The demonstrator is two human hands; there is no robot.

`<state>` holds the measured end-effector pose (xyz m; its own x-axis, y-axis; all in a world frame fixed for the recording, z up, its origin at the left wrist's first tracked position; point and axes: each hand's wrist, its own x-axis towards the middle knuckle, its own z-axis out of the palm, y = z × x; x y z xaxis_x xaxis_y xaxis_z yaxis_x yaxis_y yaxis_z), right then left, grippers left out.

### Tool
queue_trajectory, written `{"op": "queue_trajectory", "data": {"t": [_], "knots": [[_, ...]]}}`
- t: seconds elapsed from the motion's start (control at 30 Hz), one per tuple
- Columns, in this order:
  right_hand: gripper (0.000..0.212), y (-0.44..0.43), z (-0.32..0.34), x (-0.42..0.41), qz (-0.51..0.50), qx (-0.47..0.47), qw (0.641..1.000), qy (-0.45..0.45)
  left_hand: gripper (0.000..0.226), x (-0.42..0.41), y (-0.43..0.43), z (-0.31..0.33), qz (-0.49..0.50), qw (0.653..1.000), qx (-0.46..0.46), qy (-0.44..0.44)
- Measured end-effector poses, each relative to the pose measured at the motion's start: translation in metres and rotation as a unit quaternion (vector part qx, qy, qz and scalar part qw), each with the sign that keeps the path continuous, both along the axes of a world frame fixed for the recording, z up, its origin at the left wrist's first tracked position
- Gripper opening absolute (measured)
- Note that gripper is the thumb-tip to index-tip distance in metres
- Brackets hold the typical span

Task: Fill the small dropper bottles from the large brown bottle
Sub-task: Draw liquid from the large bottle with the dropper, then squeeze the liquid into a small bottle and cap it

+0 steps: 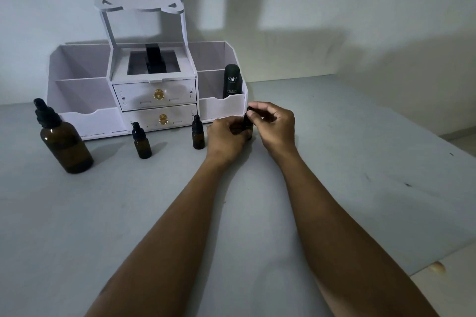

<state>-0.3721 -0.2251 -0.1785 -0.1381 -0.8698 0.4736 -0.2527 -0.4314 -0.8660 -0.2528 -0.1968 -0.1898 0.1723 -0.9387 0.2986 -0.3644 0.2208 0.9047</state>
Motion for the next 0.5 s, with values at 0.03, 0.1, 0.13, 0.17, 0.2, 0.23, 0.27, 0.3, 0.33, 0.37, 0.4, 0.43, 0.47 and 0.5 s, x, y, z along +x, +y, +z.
{"op": "queue_trajectory", "data": {"t": [0.03,0.1,0.13,0.17,0.2,0.23,0.27,0.3,0.33,0.37,0.4,0.43,0.47,0.5], "knots": [[0.014,0.0002,0.0004,-0.0001,-0.003,0.000,1.000,-0.005,0.029,0.0000,-0.0002,-0.0003,0.000,1.000,-0.001,-0.002],[0.014,0.0009,0.0009,-0.0004,-0.011,-0.004,1.000,-0.019,0.029,0.0003,-0.0011,-0.0012,-0.001,1.000,0.001,-0.004],[0.016,0.0013,0.0009,-0.0006,-0.009,-0.003,1.000,-0.027,0.028,0.0005,-0.0016,-0.0017,-0.001,1.000,0.003,-0.004],[0.018,0.0016,0.0009,-0.0006,-0.003,0.001,0.999,-0.032,0.028,0.0007,-0.0021,-0.0020,0.000,1.000,0.006,-0.002],[0.021,0.0012,0.0004,-0.0007,0.002,0.005,1.000,-0.030,0.029,0.0007,-0.0020,-0.0019,0.000,1.000,0.006,-0.001],[0.022,0.0007,-0.0002,-0.0005,0.006,0.010,1.000,-0.024,0.029,0.0006,-0.0017,-0.0020,0.001,1.000,0.007,0.000],[0.019,0.0006,-0.0004,-0.0002,0.005,0.014,1.000,-0.020,0.029,0.0005,-0.0015,-0.0020,0.000,1.000,0.004,-0.001],[0.016,0.0004,-0.0005,0.0001,0.001,0.017,1.000,-0.021,0.029,0.0005,-0.0015,-0.0020,-0.001,1.000,0.004,-0.001],[0.015,0.0004,-0.0004,0.0001,-0.004,0.016,1.000,-0.023,0.029,0.0006,-0.0016,-0.0022,-0.002,1.000,0.003,-0.002],[0.015,0.0005,-0.0002,0.0003,-0.008,0.012,1.000,-0.023,0.029,0.0009,-0.0019,-0.0024,-0.001,1.000,0.004,-0.003],[0.017,0.0013,0.0000,0.0007,-0.010,0.009,1.000,-0.022,0.028,0.0011,-0.0021,-0.0029,-0.001,1.000,0.004,-0.004],[0.018,0.0020,0.0002,0.0010,-0.006,0.007,1.000,-0.024,0.028,0.0014,-0.0024,-0.0032,-0.001,1.000,0.004,-0.004],[0.020,0.0022,-0.0001,0.0011,0.000,0.009,1.000,-0.023,0.028,0.0015,-0.0026,-0.0035,-0.002,1.000,0.003,-0.003],[0.021,0.0020,-0.0004,0.0011,0.003,0.012,1.000,-0.018,0.028,0.0014,-0.0025,-0.0035,-0.003,1.000,0.004,-0.001]]}}
